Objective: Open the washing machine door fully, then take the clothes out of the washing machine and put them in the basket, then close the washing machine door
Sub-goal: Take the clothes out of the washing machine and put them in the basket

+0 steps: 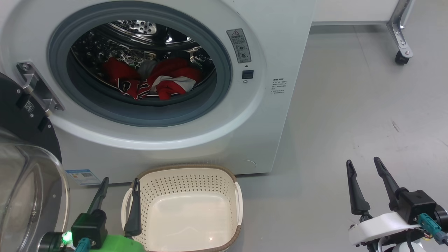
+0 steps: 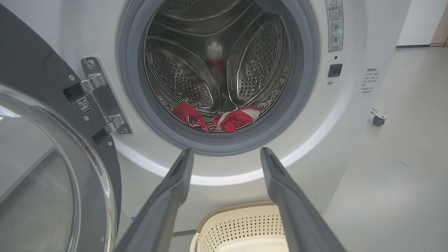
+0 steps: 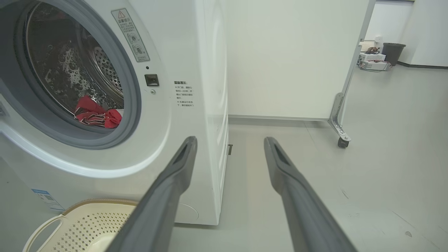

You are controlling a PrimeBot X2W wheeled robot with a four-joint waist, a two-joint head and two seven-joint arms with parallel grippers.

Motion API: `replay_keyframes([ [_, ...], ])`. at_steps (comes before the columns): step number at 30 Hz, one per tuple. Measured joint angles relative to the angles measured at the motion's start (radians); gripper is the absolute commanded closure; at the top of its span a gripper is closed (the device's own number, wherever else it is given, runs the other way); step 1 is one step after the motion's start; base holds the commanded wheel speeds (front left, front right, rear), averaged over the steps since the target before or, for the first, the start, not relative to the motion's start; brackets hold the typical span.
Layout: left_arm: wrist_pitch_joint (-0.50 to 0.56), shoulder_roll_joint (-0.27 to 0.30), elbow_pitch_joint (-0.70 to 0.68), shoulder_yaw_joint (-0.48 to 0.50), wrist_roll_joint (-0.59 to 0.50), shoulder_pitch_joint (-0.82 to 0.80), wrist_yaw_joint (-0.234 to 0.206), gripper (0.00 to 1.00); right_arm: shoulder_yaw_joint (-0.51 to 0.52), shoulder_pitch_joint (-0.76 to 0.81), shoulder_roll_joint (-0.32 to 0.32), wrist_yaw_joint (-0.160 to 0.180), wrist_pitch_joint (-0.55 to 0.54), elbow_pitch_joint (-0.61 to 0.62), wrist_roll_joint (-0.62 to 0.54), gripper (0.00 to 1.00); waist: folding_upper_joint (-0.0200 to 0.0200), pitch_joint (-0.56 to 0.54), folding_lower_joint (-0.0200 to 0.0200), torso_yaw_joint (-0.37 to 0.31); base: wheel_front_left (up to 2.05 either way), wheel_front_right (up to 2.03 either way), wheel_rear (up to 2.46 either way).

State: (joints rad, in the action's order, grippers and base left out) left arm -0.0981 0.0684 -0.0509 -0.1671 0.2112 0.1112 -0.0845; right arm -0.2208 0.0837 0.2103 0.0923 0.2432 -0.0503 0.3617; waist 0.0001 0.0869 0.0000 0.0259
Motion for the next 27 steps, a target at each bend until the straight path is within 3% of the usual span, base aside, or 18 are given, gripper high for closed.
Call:
replay_keyframes([
  [27, 0.0, -0.001, 0.005, -0.001, 0.001, -0.008, -0.009, 0.0, -0.004, -0.008, 0.002, -0.008, 0.0, 0.006, 0.0, 0.0, 0.0, 0.019, 0.0, 0.0, 0.01, -0.01, 0.0],
])
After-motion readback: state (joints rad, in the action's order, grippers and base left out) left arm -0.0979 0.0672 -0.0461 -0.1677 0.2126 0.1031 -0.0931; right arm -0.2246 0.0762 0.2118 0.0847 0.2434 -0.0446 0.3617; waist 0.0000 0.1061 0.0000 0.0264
